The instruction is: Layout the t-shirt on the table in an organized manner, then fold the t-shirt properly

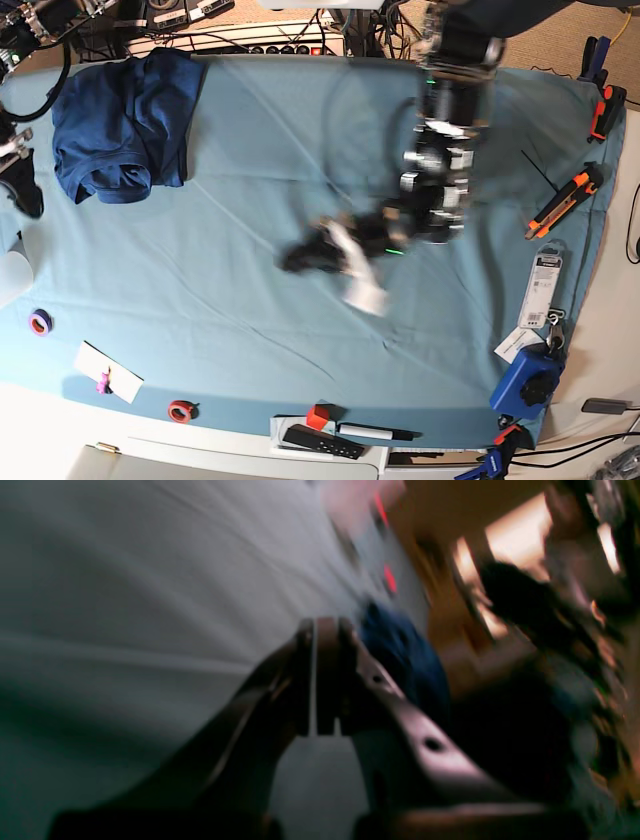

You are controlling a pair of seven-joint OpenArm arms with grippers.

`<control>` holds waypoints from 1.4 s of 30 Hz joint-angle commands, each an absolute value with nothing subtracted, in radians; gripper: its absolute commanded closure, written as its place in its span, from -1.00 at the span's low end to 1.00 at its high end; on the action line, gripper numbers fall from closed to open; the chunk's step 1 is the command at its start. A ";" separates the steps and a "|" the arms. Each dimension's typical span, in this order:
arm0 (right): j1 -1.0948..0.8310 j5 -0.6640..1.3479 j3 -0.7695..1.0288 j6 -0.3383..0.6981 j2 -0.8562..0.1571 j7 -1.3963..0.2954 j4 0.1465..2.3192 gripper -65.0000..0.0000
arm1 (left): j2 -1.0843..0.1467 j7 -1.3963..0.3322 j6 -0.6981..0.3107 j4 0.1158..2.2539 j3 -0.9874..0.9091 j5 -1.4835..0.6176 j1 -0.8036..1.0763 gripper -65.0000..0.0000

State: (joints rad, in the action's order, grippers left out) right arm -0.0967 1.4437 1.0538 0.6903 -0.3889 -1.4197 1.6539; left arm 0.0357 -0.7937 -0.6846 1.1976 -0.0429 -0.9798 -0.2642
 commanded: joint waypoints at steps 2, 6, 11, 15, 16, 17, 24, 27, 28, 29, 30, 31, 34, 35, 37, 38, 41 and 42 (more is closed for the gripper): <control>-0.088 1.484 1.063 0.698 -0.407 -1.396 1.806 1.00 | 0.025 -0.723 -0.698 1.280 -0.091 -0.972 -0.274 1.00; -0.089 1.484 1.083 0.698 -0.407 -1.396 2.046 1.00 | -0.040 -0.640 -0.698 1.478 -0.171 -0.871 -0.210 1.00; -0.125 1.484 1.173 0.698 -0.406 -1.396 2.146 1.00 | -0.144 -0.492 -0.698 1.777 -0.244 -0.680 -0.075 1.00; -0.178 1.484 1.234 0.698 -0.363 -1.396 2.146 1.00 | -0.208 -0.436 -0.698 1.918 -0.313 -0.650 0.039 1.00; -0.193 1.484 1.237 0.698 -0.346 -1.396 2.146 1.00 | -0.214 -0.435 -0.698 1.936 -0.331 -0.652 0.064 1.00; -0.208 1.484 1.237 0.698 -0.328 -1.396 2.146 1.00 | -0.215 -0.435 -0.698 1.947 -0.345 -0.658 0.089 1.00; -0.326 1.481 1.237 0.698 -0.207 -1.396 2.145 1.00 | -0.220 -0.442 -0.698 1.952 -0.405 -0.667 0.321 1.00; -0.403 1.457 1.237 0.698 -0.182 -1.396 2.145 1.00 | -0.232 -0.550 -0.698 1.952 -0.429 -0.823 0.437 1.00; -0.429 1.457 1.237 0.698 -0.179 -1.396 2.145 1.00 | -0.234 -0.596 -0.698 1.952 -0.440 -0.887 0.471 1.00; -0.456 1.457 1.237 0.698 -0.178 -1.396 2.145 1.00 | -0.236 -0.638 -0.698 1.952 -0.452 -0.944 0.503 1.00; -0.485 1.457 1.237 0.698 -0.178 -1.396 2.145 1.00 | -0.236 -0.678 -0.698 1.952 -0.466 -0.992 0.533 1.00; -0.514 1.457 1.237 0.698 -0.177 -1.396 2.145 1.00 | -0.236 -0.723 -0.698 1.952 -0.483 -1.035 0.561 1.00; -0.615 1.457 1.236 0.698 -0.178 -1.396 2.145 1.00 | -0.236 -0.878 -0.698 1.952 -0.547 -1.128 0.638 1.00; -0.648 1.457 1.236 0.698 -0.178 -1.396 2.145 1.00 | -0.239 -0.929 -0.698 1.952 -0.572 -1.152 0.661 1.00; -0.710 1.458 1.236 0.698 -0.178 -1.396 2.145 1.00 | -0.261 -1.008 -0.698 1.952 -0.615 -1.203 0.709 1.00; -0.740 1.458 1.236 0.698 -0.178 -1.396 2.145 1.00 | -0.279 -1.036 -0.698 1.951 -0.633 -1.231 0.736 1.00; -0.820 1.457 1.236 0.698 -0.181 -1.396 2.145 1.00 | -0.343 -1.087 -0.698 1.951 -0.664 -1.281 0.831 1.00; -0.843 1.458 1.236 0.698 -0.181 -1.396 2.145 1.00 | -0.364 -1.098 -0.698 1.951 -0.664 -1.280 0.861 1.00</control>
State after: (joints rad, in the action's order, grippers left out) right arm -0.8333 1.4387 1.2278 0.6971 -0.1688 -1.4181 2.1338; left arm -0.3580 -1.1069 -0.6930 1.9377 -0.6594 -1.2533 0.8539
